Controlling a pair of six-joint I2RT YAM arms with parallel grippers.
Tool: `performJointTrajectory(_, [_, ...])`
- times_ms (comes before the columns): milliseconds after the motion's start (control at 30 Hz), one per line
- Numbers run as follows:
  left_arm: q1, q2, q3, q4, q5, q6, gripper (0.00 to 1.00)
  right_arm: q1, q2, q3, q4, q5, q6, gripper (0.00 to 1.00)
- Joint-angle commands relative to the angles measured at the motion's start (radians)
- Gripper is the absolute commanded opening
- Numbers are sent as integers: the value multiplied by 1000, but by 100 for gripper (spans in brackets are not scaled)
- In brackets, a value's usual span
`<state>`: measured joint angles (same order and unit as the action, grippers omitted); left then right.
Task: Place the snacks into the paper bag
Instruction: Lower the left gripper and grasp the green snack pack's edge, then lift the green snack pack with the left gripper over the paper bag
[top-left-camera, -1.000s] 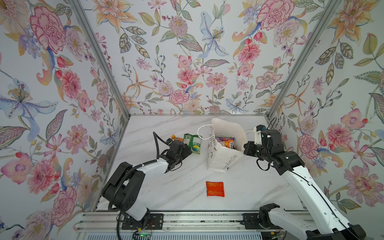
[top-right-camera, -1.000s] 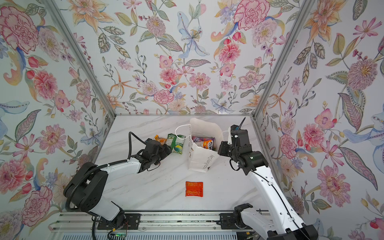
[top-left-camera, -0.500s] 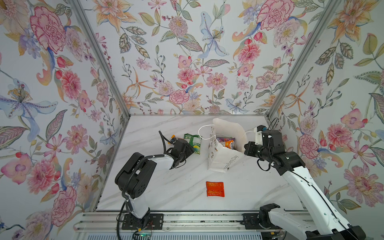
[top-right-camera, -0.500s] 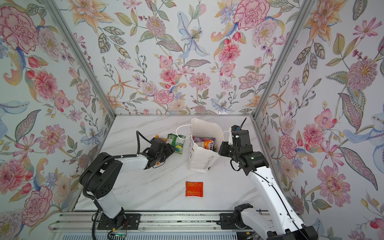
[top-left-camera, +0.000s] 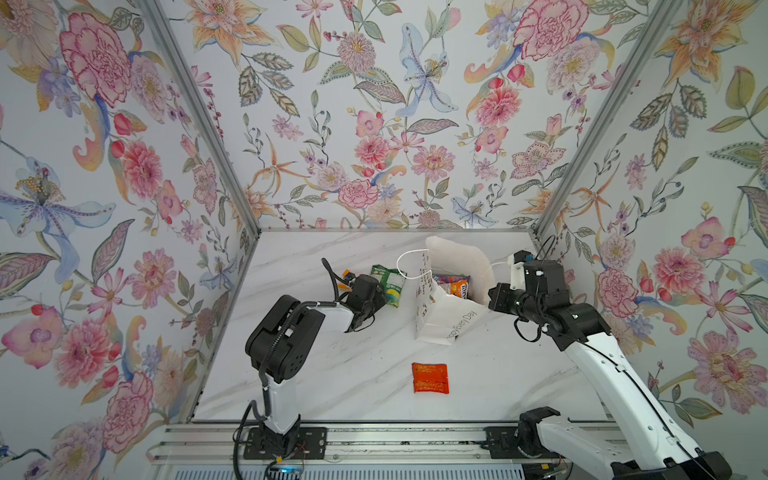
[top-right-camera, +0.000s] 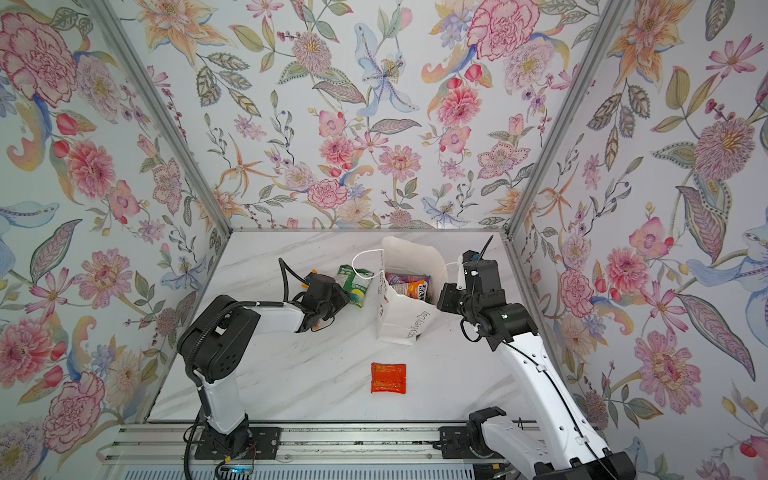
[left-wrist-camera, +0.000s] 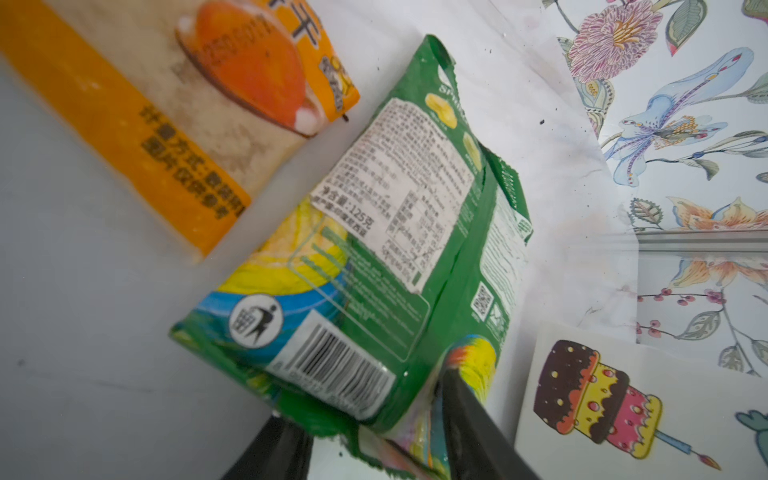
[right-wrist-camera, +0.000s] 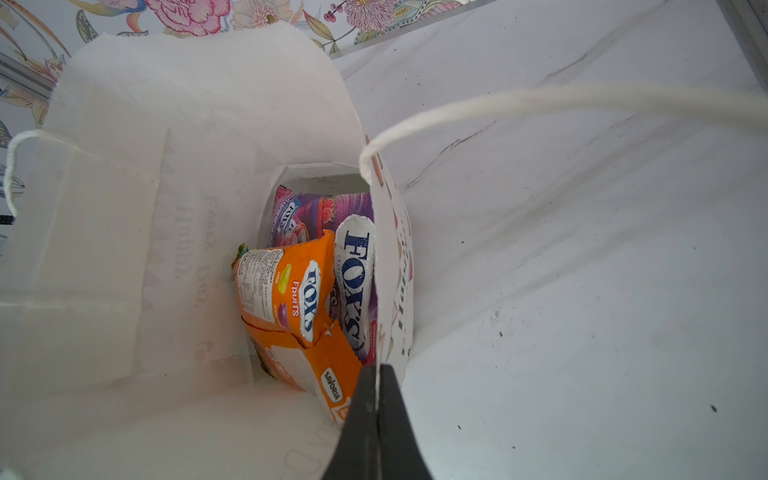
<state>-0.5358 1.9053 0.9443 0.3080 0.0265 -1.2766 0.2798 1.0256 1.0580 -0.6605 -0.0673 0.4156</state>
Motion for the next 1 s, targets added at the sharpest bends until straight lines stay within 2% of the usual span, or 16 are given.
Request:
performJointTrajectory(0, [13,36,1,-54,-58,44,39,-8,-21,-10,28,11,-18,0])
performJointTrajectory(200, [13,28,-12,-32,-79,76,16,-10,-22,-9,29,9,-17,0])
performJointTrajectory(400, [13,-33,-30,-39,-132,142,5,-10,-30,-9,25,7,-14,0])
performJointTrajectory(533, [12,-103,-58,-40,-146,206,2,-10,-31,-10,24,7,-14,0])
performJointTrajectory(600, [9,-137,-55,-40,-124,293,2,-11,-33,-10,24,6,-13,0])
performJointTrajectory(700, [1,-194,-40,-146,-137,381,0,-11,-33,-12,24,5,-11,0])
performJointTrajectory(967, [-47,-394,-53,-269,-180,545,0,-8,-16,-3,24,5,-7,0])
